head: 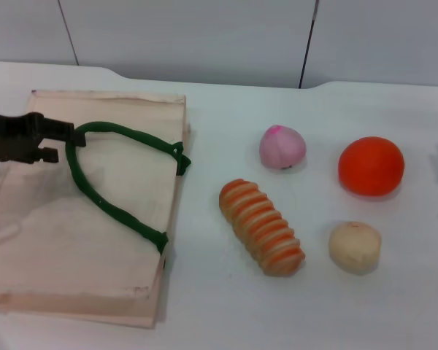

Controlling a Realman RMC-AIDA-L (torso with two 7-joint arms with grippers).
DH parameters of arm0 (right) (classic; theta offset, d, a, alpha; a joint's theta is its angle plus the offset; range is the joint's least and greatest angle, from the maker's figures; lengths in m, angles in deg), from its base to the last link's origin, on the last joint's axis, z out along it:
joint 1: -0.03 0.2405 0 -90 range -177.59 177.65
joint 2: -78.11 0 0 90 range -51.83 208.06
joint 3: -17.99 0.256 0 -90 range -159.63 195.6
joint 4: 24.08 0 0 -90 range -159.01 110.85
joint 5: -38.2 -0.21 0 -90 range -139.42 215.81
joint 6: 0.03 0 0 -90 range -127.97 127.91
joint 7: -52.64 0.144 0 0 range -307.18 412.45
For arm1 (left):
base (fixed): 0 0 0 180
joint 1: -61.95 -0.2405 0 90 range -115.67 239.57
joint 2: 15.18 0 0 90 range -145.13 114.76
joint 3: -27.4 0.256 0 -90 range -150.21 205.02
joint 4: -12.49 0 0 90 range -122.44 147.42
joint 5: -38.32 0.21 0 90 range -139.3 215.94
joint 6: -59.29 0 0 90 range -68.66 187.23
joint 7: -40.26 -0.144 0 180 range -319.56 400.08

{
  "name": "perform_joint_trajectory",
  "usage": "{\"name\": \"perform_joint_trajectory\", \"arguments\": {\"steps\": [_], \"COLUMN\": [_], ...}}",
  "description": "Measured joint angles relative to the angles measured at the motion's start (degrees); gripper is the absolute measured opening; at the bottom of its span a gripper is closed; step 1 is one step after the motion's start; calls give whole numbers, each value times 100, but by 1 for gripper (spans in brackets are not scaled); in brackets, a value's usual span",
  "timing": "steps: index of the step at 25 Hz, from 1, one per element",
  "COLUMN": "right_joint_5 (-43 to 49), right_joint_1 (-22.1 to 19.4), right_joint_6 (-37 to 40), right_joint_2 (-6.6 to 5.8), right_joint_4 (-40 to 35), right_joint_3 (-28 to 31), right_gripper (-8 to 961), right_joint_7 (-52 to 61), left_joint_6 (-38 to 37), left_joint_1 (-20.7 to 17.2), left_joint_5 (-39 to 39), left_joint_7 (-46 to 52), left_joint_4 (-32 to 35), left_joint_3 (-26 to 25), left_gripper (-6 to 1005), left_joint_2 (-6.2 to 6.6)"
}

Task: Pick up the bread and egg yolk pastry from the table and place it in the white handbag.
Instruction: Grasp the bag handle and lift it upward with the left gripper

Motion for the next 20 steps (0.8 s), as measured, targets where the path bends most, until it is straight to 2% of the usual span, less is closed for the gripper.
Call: {"name": "perform_joint_trajectory", "arguments": {"steps": [7,11,20], "right_joint_5": [-1,-1,0], "right_joint_1": [5,18,26], "right_joint_6": [0,0,0], "right_joint_2": [0,0,0], "right_joint_4": [-1,-2,-32], "right_joint_3": [0,0,-1], "right_gripper": [883,883,883], "right_joint_7": [0,0,0], "left_joint_6": [-225,-514,-1022], "left_joint_1": [85,115,270], "left_joint_5": [484,504,509], "left_joint_7": [161,253,200], "left_joint_4": [-205,-283,-489], "left_joint_3": [172,423,602], "left_gripper": [680,679,677], "left_joint_2": [1,2,5]}}
